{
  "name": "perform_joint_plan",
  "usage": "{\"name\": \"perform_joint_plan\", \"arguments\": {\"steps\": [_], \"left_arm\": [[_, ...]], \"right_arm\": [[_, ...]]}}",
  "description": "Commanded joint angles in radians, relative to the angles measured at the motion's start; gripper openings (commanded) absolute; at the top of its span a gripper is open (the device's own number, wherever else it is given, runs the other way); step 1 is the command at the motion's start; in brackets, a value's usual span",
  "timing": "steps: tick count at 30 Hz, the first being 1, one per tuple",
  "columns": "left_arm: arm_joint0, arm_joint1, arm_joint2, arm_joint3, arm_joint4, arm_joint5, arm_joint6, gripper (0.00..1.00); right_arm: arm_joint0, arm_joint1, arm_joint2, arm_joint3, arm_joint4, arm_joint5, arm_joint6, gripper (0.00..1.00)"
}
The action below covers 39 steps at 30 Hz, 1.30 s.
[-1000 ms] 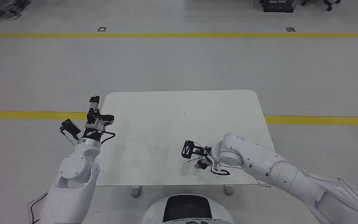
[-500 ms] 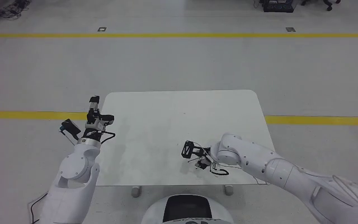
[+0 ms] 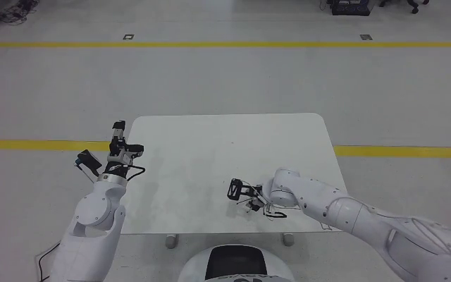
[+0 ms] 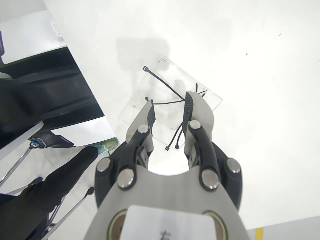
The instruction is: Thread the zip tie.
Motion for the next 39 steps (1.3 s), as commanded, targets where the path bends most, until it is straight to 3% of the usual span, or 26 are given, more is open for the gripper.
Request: {"name": "perform_joint_plan", "arguments": {"steps": [1, 16, 21, 39], "left_arm": [[0.0, 0.0, 0.0, 0.0, 0.0, 0.0, 0.0, 1.0], [0.0, 0.0, 0.0, 0.0, 0.0, 0.0, 0.0, 1.0], [0.0, 0.0, 0.0, 0.0, 0.0, 0.0, 0.0, 1.0], [0.0, 0.0, 0.0, 0.0, 0.0, 0.0, 0.0, 1.0]], "right_arm": [[-0.001, -0.005, 0.0, 0.006, -0.015, 0.0, -0.004, 0.27], [-0.01, -0.047, 0.0, 0.055, -0.064, 0.0, -0.03, 0.22], [-0.012, -0.057, 0.0, 0.07, -0.065, 0.0, -0.037, 0.15], [-0.016, -0.08, 0.0, 0.102, -0.062, 0.0, -0.036, 0.14]]}}
